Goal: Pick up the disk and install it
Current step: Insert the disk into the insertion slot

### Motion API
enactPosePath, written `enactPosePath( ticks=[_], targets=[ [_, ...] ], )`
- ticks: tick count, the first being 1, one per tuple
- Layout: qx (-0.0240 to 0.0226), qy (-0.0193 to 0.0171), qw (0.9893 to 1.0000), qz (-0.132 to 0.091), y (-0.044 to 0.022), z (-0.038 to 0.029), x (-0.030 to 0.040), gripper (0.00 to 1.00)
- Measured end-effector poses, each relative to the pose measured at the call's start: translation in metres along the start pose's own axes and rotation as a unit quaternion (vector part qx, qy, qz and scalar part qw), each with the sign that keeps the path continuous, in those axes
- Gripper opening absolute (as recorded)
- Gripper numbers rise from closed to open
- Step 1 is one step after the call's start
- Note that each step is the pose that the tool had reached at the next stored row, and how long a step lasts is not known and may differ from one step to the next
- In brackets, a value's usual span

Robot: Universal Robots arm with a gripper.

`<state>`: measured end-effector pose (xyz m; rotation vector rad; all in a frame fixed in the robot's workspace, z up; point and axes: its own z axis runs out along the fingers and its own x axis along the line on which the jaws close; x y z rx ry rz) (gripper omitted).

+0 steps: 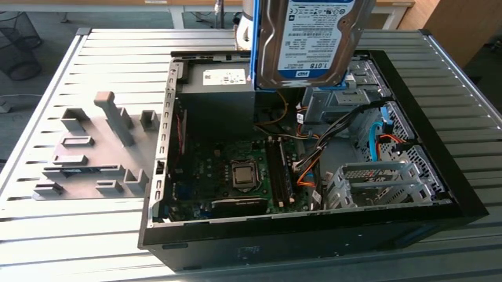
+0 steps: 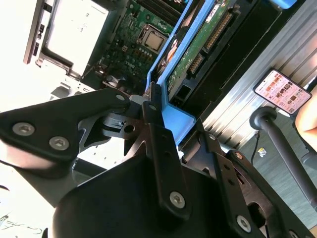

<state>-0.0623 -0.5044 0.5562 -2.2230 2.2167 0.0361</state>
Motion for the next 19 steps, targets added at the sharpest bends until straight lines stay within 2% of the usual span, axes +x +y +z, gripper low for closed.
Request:
enactPosePath(
  ticks=[6,15,19],
  targets=[
    [0.0000,0.0000,1.0000,0.000,0.0001,0.0008,0.0056,0.36],
    [0.0000,0.0000,1.0000,0.000,-0.0003,0.0011,0.0059,0.36],
    [-0.0001,0.0000,1.0000,0.000,-0.0092,0.0025,0.0061,0.36]
  ],
)
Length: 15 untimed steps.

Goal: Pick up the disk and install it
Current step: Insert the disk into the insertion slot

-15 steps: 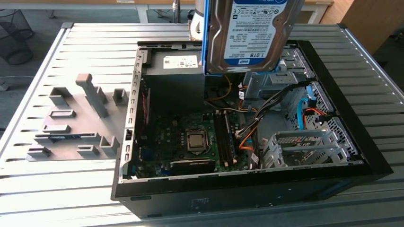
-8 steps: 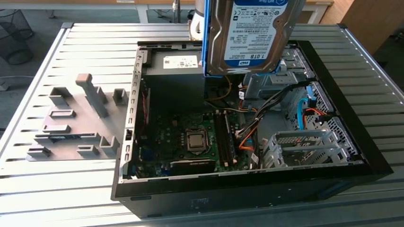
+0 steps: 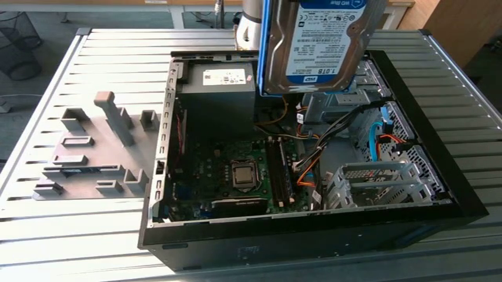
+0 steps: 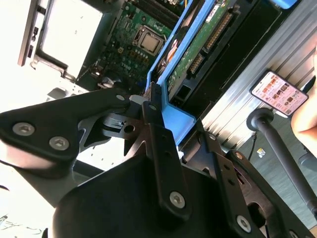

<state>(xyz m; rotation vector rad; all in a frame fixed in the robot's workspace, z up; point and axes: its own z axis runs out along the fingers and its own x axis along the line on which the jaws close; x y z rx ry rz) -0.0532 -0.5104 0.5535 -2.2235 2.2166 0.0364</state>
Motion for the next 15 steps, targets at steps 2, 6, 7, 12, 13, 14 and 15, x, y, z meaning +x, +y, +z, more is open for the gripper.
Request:
enactPosePath(
  ticks=[2,6,7,12,13,14,15],
  targets=[
    [0.0000,-0.0001,1.0000,0.000,-0.0041,0.0014,0.0005,0.36],
    [-0.0001,0.0000,1.0000,-0.002,-0.0046,0.0043,0.0060,0.36],
    [-0.0001,0.0001,1.0000,-0.002,-0.0045,0.0052,0.0084,0.36],
    [-0.0001,0.0000,1.0000,-0.002,-0.0055,0.0105,0.0216,0.36],
    [-0.0001,0.0001,1.0000,-0.002,-0.0059,0.0114,0.0240,0.36],
    [-0.0001,0.0000,1.0000,-0.002,-0.0062,0.0125,0.0264,0.36],
    [-0.0001,0.0000,1.0000,-0.002,-0.0069,0.0135,0.0289,0.36]
  ],
)
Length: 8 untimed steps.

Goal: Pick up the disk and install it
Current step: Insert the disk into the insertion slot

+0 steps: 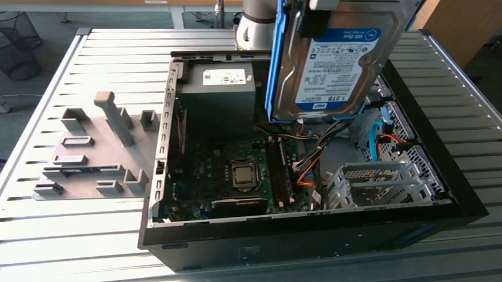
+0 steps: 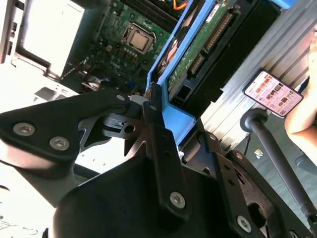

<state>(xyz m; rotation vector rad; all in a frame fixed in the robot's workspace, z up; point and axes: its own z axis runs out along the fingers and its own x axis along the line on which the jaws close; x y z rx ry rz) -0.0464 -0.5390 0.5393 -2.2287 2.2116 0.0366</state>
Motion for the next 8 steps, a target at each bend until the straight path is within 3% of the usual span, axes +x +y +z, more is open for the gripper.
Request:
enactPosePath(
  ticks=[3,8],
  targets=[
    [0.0001,-0.0002,1.0000,0.000,-0.0055,0.0036,0.0047,0.36],
    [0.0000,0.0000,1.0000,0.000,-0.0211,0.0097,0.0078,0.36]
  ],
)
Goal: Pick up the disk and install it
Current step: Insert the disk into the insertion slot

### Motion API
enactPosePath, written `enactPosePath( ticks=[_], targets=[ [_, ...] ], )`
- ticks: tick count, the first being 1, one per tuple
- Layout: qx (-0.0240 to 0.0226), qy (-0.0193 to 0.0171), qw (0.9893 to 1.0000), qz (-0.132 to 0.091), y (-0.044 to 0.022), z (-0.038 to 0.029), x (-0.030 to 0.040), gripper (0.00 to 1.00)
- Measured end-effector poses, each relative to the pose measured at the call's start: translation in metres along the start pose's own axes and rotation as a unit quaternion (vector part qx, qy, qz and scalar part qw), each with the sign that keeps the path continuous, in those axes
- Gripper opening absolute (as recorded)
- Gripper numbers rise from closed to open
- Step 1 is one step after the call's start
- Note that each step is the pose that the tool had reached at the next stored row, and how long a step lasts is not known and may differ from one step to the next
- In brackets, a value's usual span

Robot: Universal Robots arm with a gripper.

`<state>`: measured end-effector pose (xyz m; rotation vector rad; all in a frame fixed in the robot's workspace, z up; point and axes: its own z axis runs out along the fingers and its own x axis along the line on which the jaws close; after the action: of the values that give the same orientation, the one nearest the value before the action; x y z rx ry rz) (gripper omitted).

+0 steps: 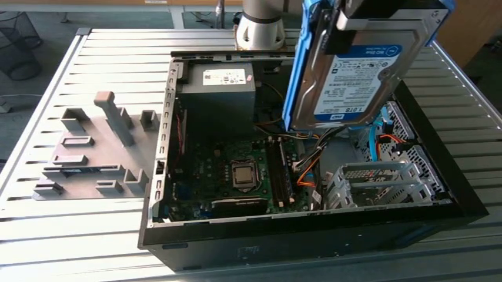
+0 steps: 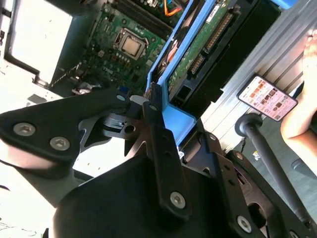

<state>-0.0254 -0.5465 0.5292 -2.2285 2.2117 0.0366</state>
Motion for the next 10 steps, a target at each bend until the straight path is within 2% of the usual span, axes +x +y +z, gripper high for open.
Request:
enactPosePath(
  ticks=[4,10],
  targets=[
    [0.0003,0.0001,1.0000,0.000,-0.0030,0.0041,0.0030,0.36],
    [0.0010,0.0000,1.0000,0.000,-0.0038,0.0125,0.0156,0.36]
  ],
)
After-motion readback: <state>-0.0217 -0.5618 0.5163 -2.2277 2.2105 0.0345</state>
